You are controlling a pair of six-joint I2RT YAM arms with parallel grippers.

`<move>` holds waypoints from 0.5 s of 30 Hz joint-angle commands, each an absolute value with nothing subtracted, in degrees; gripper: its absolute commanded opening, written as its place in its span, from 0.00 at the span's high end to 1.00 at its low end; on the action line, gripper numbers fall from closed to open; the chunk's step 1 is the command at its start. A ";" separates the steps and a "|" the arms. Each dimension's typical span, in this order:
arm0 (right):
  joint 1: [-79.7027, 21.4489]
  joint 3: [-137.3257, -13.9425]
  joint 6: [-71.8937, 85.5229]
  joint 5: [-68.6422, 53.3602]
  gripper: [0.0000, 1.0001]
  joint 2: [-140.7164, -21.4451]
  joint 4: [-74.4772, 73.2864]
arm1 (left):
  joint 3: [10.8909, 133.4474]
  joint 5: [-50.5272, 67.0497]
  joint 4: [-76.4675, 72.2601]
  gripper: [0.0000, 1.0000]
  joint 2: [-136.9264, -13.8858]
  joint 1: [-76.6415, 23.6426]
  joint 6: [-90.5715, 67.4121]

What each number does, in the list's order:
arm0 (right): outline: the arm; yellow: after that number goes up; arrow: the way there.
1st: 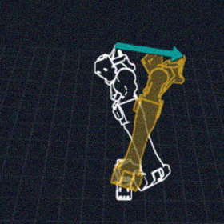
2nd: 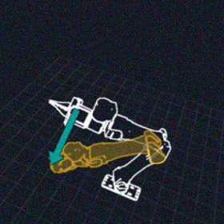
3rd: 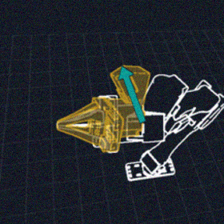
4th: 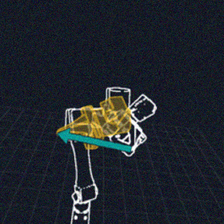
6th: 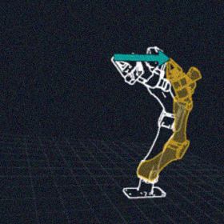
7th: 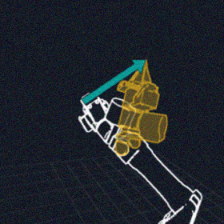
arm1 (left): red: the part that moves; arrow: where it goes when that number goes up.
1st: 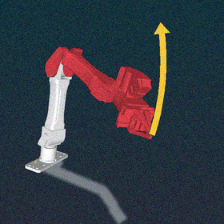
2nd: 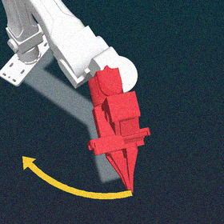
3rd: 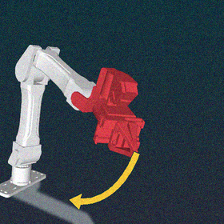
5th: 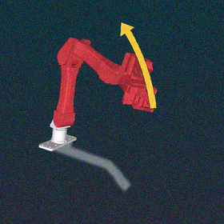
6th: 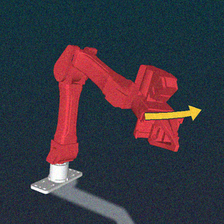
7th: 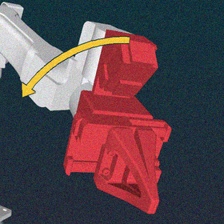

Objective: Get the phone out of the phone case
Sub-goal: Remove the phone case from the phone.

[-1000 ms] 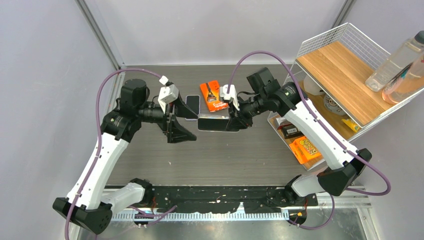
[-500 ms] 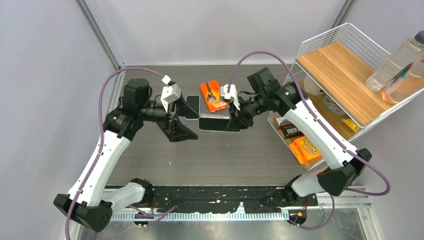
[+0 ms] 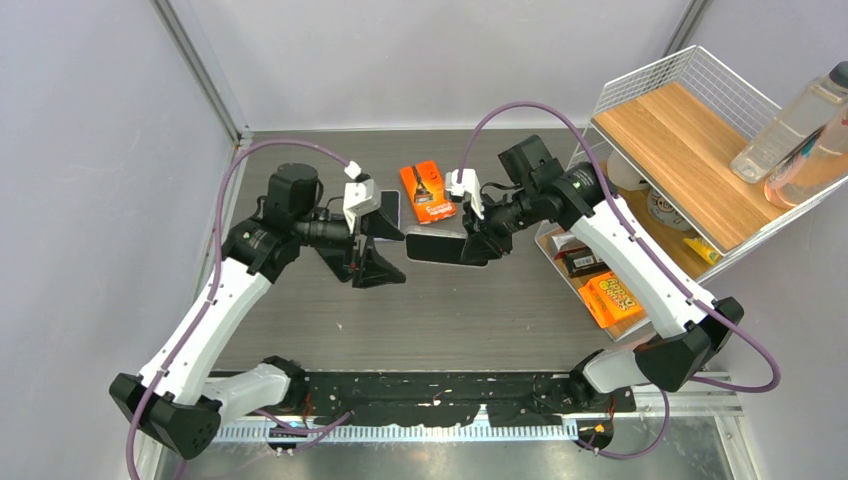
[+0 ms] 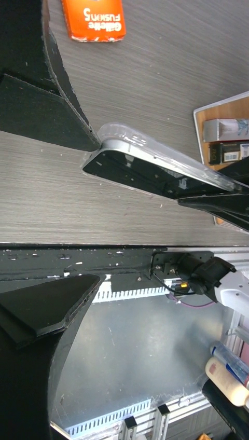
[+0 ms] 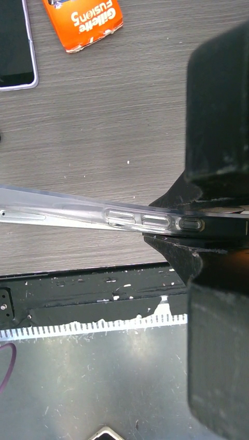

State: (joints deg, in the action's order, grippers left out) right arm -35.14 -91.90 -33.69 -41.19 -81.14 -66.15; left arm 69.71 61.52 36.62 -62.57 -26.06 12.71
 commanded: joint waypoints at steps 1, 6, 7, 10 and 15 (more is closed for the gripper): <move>-36.53 -94.35 -33.89 -52.68 0.95 -78.45 -58.24 | 67.31 55.77 32.85 0.07 -64.80 -28.73 14.05; -36.61 -94.69 -33.60 -53.18 0.95 -78.73 -58.19 | 66.24 54.65 29.29 0.07 -65.85 -29.73 12.16; -36.57 -94.59 -33.58 -52.95 0.95 -78.77 -58.10 | 66.31 54.98 28.93 0.07 -65.91 -29.83 11.83; -36.56 -93.42 -33.37 -52.52 0.95 -78.53 -57.26 | 66.30 55.82 28.29 0.07 -65.65 -29.88 11.10; -36.64 -92.49 -32.88 -52.80 0.95 -78.45 -56.54 | 65.70 57.30 27.12 0.08 -65.80 -29.97 9.86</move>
